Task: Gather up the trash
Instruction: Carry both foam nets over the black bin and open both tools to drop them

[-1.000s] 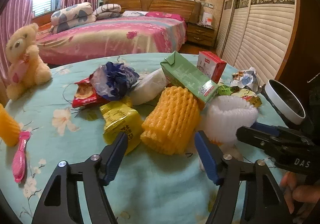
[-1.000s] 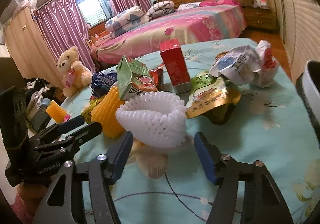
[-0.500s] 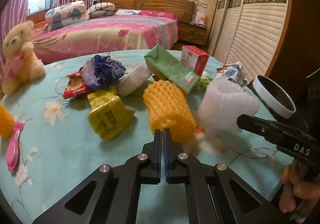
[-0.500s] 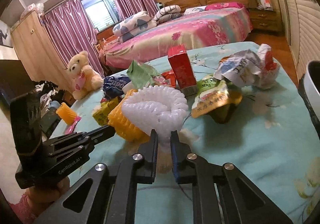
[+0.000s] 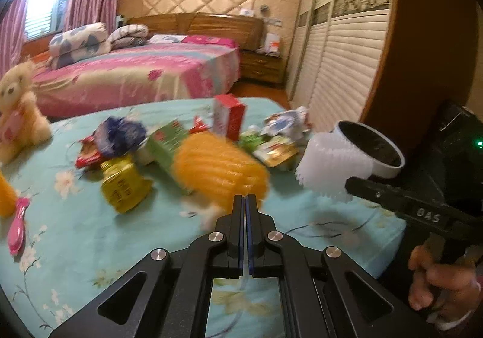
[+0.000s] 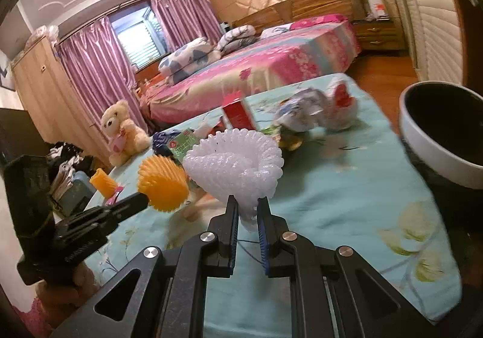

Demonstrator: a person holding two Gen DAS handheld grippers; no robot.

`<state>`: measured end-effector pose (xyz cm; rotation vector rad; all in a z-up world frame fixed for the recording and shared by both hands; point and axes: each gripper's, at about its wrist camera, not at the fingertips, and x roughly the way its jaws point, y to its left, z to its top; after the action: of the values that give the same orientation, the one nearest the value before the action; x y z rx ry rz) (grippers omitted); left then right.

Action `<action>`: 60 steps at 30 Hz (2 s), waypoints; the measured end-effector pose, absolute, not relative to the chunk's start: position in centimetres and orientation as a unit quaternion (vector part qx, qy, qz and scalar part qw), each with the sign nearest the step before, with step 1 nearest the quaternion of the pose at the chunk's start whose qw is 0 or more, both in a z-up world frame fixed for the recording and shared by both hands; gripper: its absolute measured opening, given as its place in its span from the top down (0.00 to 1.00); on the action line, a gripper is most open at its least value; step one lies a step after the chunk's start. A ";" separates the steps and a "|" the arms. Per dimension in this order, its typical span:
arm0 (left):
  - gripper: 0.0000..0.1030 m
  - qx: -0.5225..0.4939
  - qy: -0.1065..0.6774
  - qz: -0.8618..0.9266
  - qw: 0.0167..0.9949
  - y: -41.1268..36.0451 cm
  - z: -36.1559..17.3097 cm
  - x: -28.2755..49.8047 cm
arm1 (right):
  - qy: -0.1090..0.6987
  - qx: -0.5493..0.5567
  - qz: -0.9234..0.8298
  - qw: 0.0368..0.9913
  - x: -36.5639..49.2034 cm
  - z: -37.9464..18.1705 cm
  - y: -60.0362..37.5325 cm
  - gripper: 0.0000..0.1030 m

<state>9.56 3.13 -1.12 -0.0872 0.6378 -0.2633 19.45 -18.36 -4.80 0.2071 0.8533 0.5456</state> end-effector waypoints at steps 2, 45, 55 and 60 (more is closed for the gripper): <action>1.00 -0.037 0.307 -0.142 0.940 2.3 -0.6 9.3 | 0.404 0.102 0.252 0.873 19.4 -4.5 -19.3 0.88; 1.00 0.034 0.305 -0.269 0.913 -14.6 -0.7 19.5 | 0.402 0.120 0.084 0.904 23.0 -3.2 -35.4 0.88; 1.00 0.043 0.316 -0.281 0.905 -17.8 -1.7 22.9 | 0.407 0.116 0.065 0.904 24.8 -3.2 -36.8 0.88; 1.00 0.047 0.320 -0.282 0.903 -19.0 -1.9 24.0 | 0.413 0.120 0.059 0.901 26.0 -3.5 -37.4 0.88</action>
<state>23.99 -18.99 -1.93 0.0962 0.6617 -0.5836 25.95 -37.36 -3.51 0.2473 0.8537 0.1218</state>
